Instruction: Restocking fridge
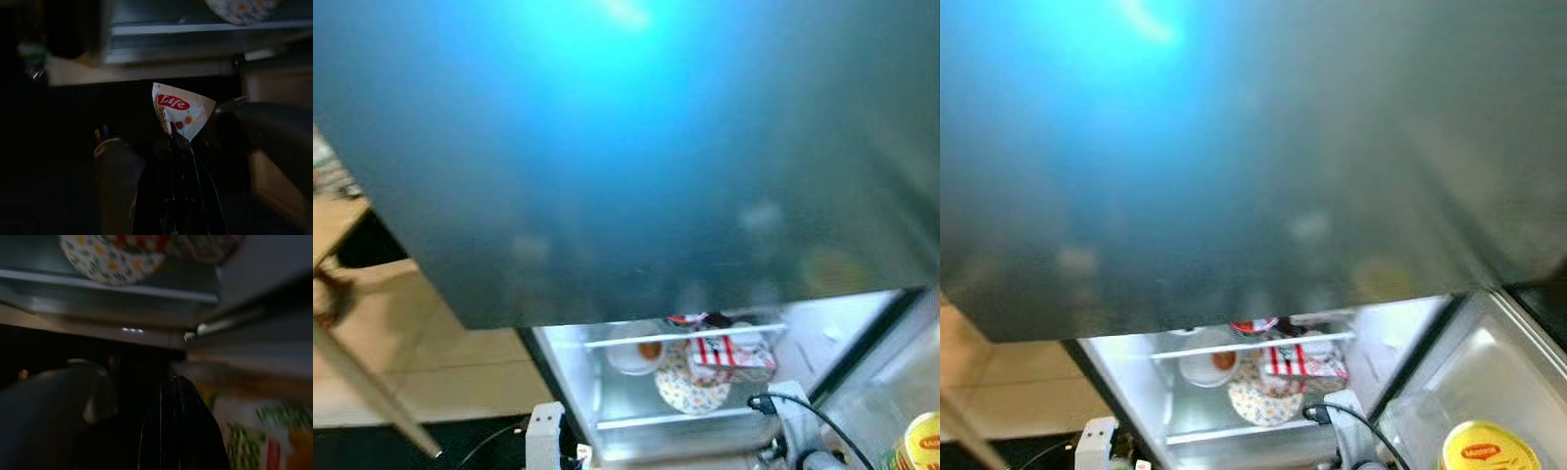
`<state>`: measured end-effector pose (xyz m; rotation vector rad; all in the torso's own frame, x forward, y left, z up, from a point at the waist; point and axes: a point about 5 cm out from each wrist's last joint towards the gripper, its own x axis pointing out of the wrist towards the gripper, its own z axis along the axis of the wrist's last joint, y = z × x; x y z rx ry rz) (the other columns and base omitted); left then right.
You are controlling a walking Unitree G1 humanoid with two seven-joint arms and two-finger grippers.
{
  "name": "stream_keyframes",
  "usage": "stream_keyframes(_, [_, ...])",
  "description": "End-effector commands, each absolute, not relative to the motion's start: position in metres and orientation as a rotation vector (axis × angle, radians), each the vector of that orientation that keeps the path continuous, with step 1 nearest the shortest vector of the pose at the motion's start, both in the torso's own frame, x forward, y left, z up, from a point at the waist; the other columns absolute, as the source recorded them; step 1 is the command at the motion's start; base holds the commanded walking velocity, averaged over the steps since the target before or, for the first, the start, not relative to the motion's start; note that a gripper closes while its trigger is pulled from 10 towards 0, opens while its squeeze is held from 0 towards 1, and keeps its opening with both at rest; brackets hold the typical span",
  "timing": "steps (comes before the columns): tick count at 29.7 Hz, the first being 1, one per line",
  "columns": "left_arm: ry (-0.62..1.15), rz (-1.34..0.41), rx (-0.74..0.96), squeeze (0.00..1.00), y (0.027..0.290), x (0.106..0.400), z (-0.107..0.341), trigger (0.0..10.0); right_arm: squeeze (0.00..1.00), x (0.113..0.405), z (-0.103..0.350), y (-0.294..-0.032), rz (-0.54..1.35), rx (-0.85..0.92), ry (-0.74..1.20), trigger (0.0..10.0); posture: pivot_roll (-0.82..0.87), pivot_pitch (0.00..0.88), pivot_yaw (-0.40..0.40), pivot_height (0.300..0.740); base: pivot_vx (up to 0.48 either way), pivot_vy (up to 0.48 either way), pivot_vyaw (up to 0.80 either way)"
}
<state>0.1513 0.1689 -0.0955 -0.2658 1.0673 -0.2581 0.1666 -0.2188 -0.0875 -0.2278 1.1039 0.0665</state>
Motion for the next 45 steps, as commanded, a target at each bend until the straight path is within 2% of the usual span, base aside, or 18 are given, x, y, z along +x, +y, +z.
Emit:
stream_keyframes(1, [1.078, -0.277, -0.210, 0.00, 0.177, 0.149, -0.095, 10.0, 0.00, 0.172, -0.086, -0.213, 0.080, -0.215, 1.079, 10.0, -0.06, 0.000, 0.031, 0.740, 0.000, 0.000, 0.00])
stream_keyframes(8, [1.047, -0.316, -0.135, 0.00, 0.176, 0.159, -0.092, 10.0, 0.00, 0.173, -0.086, -0.212, 0.093, -0.208, 1.073, 10.0, -0.06, 0.000, 0.028, 0.740, 0.000, 0.000, 0.00])
stream_keyframes(10, [0.996, -0.378, -0.065, 0.00, 0.172, 0.173, -0.085, 10.0, 0.00, 0.177, -0.084, -0.210, 0.117, -0.226, 1.054, 10.0, -0.06, 0.000, 0.028, 0.740, 0.000, 0.000, 0.00])
stream_keyframes(15, [0.941, -0.434, 0.001, 0.00, 0.168, 0.187, -0.078, 10.0, 0.00, 0.183, -0.081, -0.208, 0.131, -0.236, 1.028, 10.0, -0.06, 0.000, 0.028, 0.740, 0.000, 0.000, 0.00])
stream_keyframes(20, [0.814, -0.596, 0.116, 0.00, 0.150, 0.216, -0.060, 10.0, 0.00, 0.198, -0.075, -0.204, 0.138, -0.231, 0.979, 10.0, -0.06, 0.000, 0.023, 0.740, 0.000, 0.000, 0.00])
stream_keyframes(25, [0.738, -0.725, 0.123, 0.00, 0.130, 0.230, -0.049, 10.0, 0.00, 0.201, -0.073, -0.203, 0.145, -0.237, 0.970, 10.0, -0.06, 0.000, 0.023, 0.740, 0.000, 0.000, 0.00])
stream_keyframes(35, [0.702, -0.879, 0.158, 0.00, 0.110, 0.230, -0.044, 10.0, 0.00, 0.202, -0.073, -0.203, 0.154, -0.254, 0.971, 10.0, -0.06, 0.000, 0.022, 0.740, 0.000, 0.000, 0.00])
stream_keyframes(37, [0.696, -0.982, 0.141, 0.00, 0.098, 0.226, -0.043, 10.0, 0.00, 0.200, -0.073, -0.203, 0.154, -0.259, 0.977, 10.0, -0.06, 0.000, 0.022, 0.740, 0.000, 0.000, 0.00])
stream_keyframes(39, [0.696, -0.982, 0.141, 0.00, 0.098, 0.226, -0.043, 10.0, 0.00, 0.200, -0.073, -0.203, 0.154, -0.259, 0.977, 10.0, -0.06, 0.000, 0.022, 0.740, 0.000, 0.000, 0.00])
stream_keyframes(44, [0.722, -1.206, 0.159, 0.00, 0.076, 0.215, -0.042, 10.0, 0.00, 0.198, -0.074, -0.206, 0.153, -0.276, 0.989, 10.0, -0.06, 0.000, 0.021, 0.740, 0.000, 0.000, 0.00])
stream_keyframes(45, [0.722, -1.206, 0.159, 0.00, 0.076, 0.215, -0.042, 10.0, 0.00, 0.198, -0.074, -0.206, 0.153, -0.276, 0.989, 10.0, -0.06, 0.000, 0.021, 0.740, 0.000, 0.000, 0.00])
